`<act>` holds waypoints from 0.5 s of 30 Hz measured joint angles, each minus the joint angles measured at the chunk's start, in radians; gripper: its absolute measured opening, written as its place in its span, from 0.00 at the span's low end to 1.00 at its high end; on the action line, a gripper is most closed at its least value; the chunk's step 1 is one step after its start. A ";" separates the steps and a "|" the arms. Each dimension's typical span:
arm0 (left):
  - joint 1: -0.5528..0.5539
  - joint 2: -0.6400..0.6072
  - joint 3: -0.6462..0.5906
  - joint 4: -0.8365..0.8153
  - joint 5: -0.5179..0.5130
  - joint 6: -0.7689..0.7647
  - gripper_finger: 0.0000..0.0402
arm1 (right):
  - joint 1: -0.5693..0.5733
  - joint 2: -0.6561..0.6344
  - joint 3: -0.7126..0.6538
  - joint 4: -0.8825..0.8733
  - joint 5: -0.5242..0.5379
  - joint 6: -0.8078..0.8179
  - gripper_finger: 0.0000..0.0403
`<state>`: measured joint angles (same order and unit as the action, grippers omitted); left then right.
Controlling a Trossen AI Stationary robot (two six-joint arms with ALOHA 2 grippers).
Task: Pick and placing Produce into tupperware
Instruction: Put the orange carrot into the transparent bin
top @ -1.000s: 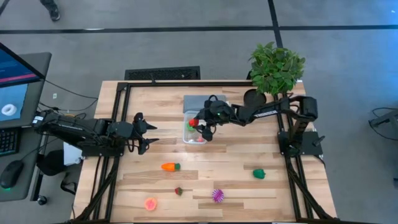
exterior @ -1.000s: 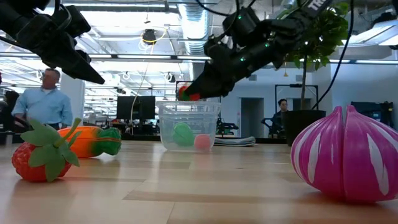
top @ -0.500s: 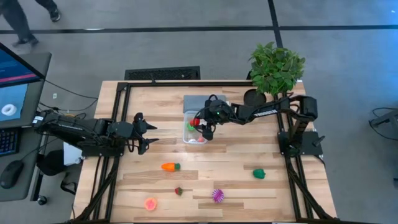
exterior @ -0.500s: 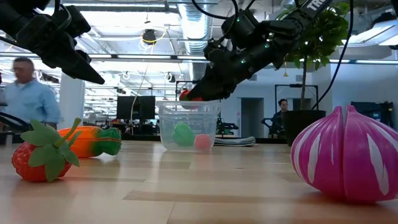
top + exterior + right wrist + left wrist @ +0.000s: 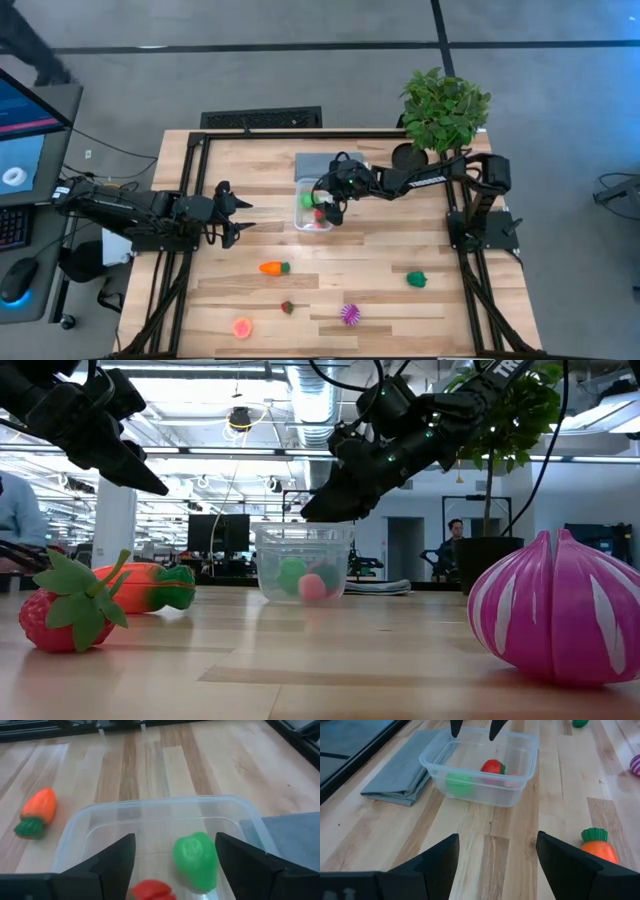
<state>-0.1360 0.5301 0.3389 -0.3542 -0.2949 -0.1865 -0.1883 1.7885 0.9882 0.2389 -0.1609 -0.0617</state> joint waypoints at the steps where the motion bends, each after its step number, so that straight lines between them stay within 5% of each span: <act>1: 0.000 0.000 0.000 0.000 0.000 0.000 0.63 | 0.000 -0.001 0.000 -0.004 -0.005 0.000 0.75; 15: 0.000 0.000 -0.014 0.042 0.060 -0.027 0.63 | 0.082 -0.257 0.000 -0.318 -0.024 -0.052 0.76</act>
<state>-0.1356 0.5301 0.3248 -0.3121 -0.2348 -0.2139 -0.1062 1.5318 0.9878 -0.0792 -0.1852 -0.1136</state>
